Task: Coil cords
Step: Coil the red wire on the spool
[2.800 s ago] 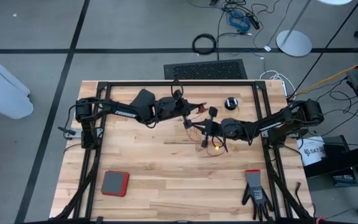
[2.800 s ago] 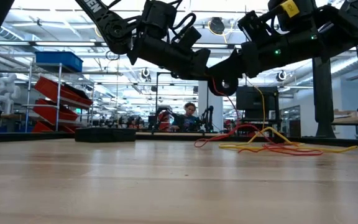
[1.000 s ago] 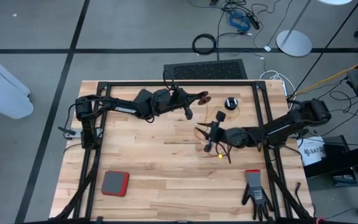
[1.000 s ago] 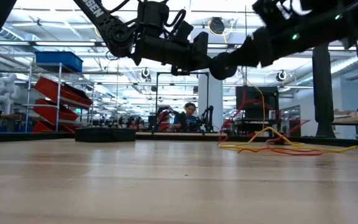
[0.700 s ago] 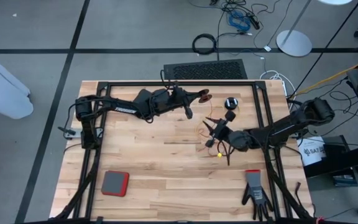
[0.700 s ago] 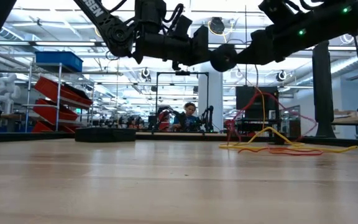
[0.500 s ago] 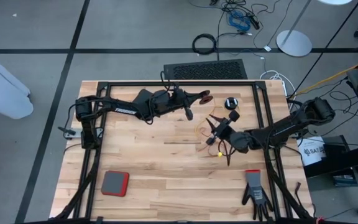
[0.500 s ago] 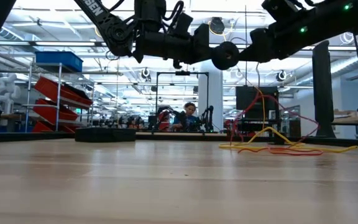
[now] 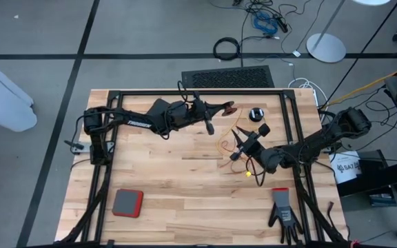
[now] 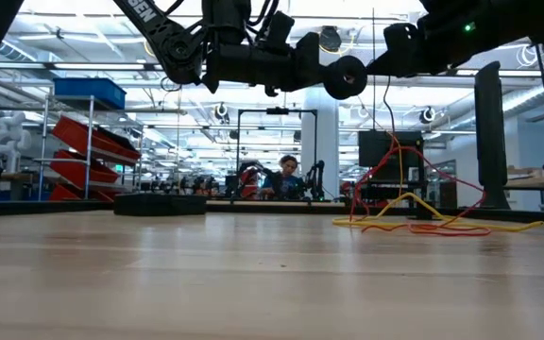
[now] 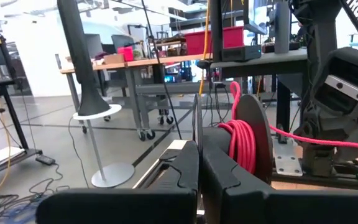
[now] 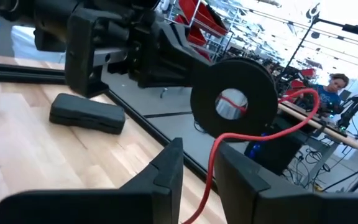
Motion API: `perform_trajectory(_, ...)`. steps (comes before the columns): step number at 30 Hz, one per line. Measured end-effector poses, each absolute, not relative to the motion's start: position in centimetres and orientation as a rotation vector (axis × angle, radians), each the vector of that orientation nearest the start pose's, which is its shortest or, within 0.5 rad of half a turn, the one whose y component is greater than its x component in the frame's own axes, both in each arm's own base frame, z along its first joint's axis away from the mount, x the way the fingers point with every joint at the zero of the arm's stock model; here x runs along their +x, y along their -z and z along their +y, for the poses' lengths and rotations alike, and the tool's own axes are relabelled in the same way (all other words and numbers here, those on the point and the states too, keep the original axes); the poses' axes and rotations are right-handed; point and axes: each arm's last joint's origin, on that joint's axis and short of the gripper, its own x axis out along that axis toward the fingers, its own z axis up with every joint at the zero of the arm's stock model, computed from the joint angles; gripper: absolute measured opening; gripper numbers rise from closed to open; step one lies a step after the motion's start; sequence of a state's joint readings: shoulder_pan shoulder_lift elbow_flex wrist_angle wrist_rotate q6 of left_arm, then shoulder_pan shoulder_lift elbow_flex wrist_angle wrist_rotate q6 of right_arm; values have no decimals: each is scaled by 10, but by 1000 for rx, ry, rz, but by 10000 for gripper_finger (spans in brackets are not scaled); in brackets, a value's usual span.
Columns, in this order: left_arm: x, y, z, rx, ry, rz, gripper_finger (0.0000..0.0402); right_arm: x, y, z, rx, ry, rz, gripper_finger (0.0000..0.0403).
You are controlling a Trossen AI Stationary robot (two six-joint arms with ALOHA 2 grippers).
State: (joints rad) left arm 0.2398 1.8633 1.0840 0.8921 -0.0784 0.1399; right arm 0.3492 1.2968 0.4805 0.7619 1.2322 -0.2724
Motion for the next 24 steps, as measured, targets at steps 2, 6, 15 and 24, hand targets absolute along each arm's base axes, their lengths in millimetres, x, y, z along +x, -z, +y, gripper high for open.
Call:
perform_trajectory(2,397,-237,99,150,-324,-83,0,232,-217,56,-292,872,154,69)
perform_trajectory(6,397,-237,98,153,-323,-80,0,233,-218,56,-281,866,144,57)
perform_trajectory(15,398,-233,95,196,-312,-38,0,233,-222,56,-287,844,119,4)
perform_trajectory(24,401,-227,85,277,-285,27,0,239,-228,47,-270,754,56,1)
